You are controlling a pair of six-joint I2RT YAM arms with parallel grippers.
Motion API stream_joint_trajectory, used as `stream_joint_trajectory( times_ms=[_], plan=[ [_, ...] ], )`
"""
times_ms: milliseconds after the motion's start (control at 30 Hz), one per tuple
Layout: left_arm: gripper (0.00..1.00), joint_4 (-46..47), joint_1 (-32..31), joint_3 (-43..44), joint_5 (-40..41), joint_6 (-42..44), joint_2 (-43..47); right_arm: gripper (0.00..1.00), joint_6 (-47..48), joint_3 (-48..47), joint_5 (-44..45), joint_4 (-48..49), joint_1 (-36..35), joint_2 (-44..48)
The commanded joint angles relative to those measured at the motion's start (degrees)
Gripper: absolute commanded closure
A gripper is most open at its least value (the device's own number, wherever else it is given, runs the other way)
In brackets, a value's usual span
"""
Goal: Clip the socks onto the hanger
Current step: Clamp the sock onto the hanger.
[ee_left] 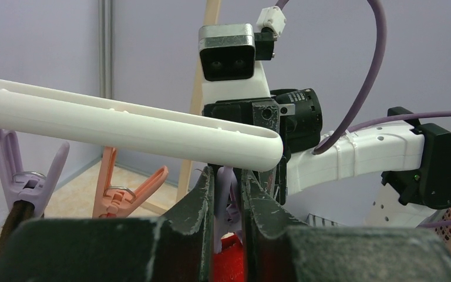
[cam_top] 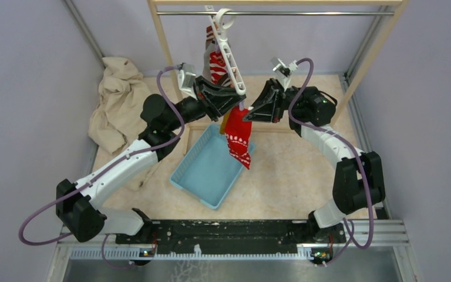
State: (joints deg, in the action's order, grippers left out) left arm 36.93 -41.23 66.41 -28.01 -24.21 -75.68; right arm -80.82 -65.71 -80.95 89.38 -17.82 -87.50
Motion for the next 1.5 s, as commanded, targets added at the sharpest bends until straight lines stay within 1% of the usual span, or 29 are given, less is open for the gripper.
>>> stream_joint_trajectory(
  times_ms=[0,167,367,567,733,1100,1233,1333,1467],
  plan=[
    [1.00,0.2,0.1,0.8,-2.7,-0.3,0.3,1.00,0.3,-1.3,0.6,9.3,-0.6,1.0],
    [1.00,0.0,0.1,0.4,-2.6,-0.1,0.7,1.00,0.0,-2.0,0.8,9.3,-0.5,-0.5],
    [1.00,-0.2,0.2,0.4,-2.8,-0.1,0.9,1.00,0.4,-1.7,-0.2,9.3,-0.5,0.6],
    [1.00,0.1,0.2,0.7,-4.6,-0.8,0.6,1.00,0.8,0.0,1.8,9.3,2.7,2.1],
    [1.00,-0.1,0.2,0.6,-5.2,-0.9,0.8,1.00,0.5,-0.5,3.9,9.3,4.7,1.3],
    [1.00,-0.6,0.2,0.8,-6.5,-1.0,0.3,1.00,-0.5,-4.1,4.5,9.3,4.7,-0.4],
    [1.00,-1.0,0.2,0.8,-5.9,-0.7,0.0,1.00,-0.6,-4.0,4.3,9.3,4.7,-0.1],
    [0.90,-1.9,0.2,0.7,-4.8,-0.1,0.1,1.00,-0.4,-3.4,4.3,9.3,4.7,0.4],
    [0.65,-2.8,0.1,0.8,-3.9,0.9,0.4,1.00,-0.3,-3.2,4.5,9.3,4.7,0.8]
  ],
)
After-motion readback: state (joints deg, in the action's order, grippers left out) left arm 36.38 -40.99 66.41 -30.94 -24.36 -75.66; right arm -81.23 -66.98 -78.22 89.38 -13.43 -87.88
